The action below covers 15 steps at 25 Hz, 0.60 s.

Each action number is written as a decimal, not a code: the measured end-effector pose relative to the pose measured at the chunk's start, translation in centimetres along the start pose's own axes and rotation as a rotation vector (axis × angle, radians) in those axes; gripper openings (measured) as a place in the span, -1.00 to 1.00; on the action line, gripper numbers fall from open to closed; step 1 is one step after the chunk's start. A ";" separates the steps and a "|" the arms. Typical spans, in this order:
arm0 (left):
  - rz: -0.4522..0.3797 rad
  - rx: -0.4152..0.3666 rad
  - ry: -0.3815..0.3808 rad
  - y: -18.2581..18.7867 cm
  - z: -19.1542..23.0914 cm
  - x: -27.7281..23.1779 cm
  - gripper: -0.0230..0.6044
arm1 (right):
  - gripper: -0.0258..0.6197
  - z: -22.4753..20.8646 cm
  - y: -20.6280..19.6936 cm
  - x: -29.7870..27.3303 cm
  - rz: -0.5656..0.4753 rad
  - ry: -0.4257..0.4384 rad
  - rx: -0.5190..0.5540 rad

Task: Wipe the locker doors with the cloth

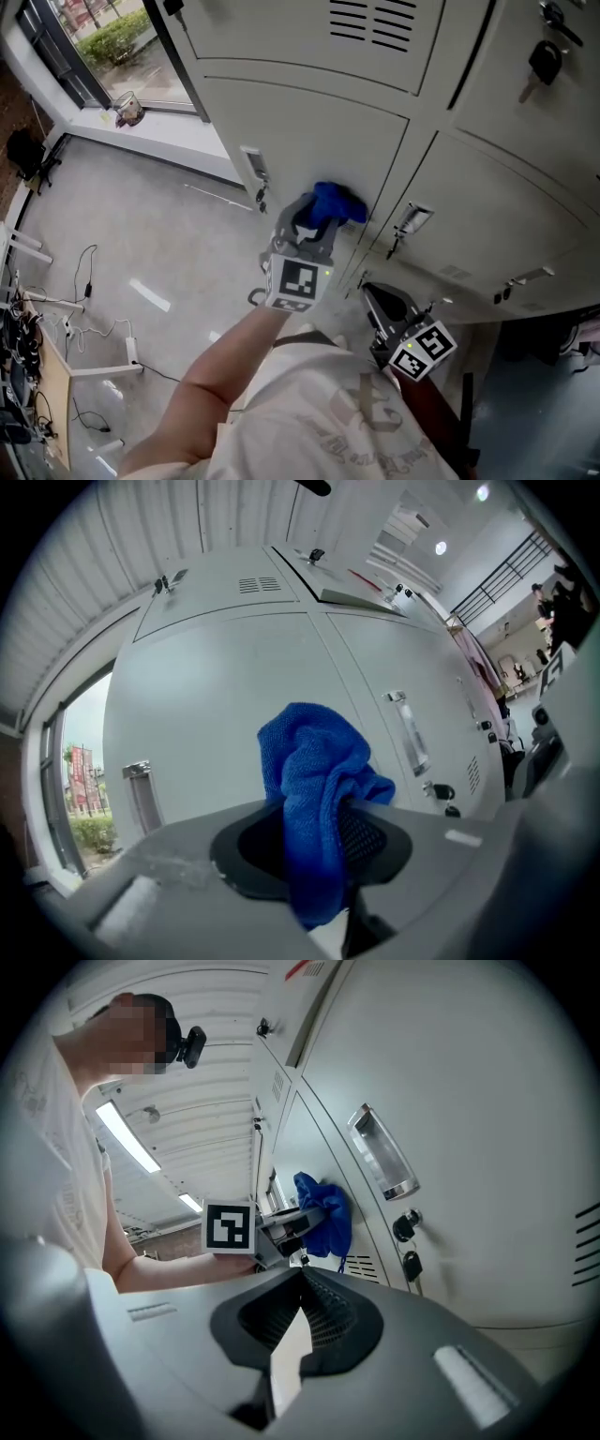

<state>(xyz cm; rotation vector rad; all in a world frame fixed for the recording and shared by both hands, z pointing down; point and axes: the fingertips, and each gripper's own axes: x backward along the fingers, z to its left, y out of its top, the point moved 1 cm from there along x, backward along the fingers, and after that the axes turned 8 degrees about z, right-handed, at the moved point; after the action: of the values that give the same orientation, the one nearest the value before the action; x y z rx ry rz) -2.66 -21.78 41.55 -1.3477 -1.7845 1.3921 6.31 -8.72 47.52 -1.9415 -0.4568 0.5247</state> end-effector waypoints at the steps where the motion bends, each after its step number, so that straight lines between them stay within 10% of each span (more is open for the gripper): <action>1: 0.007 0.004 0.016 -0.4 0.9 0.1 -0.55 | -0.90 0.2 0.0 -0.4 0.000 0.001 0.000; 15: 0.024 -0.040 0.116 -4.3 9.7 1.4 -0.55 | -0.90 2.9 0.5 -5.6 -0.004 -0.036 -0.012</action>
<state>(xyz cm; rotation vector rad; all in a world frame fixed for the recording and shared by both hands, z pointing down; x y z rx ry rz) -13.01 -24.50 41.84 -1.4443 -1.7344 1.2699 0.05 -9.72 46.82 -1.9443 -0.4880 0.5563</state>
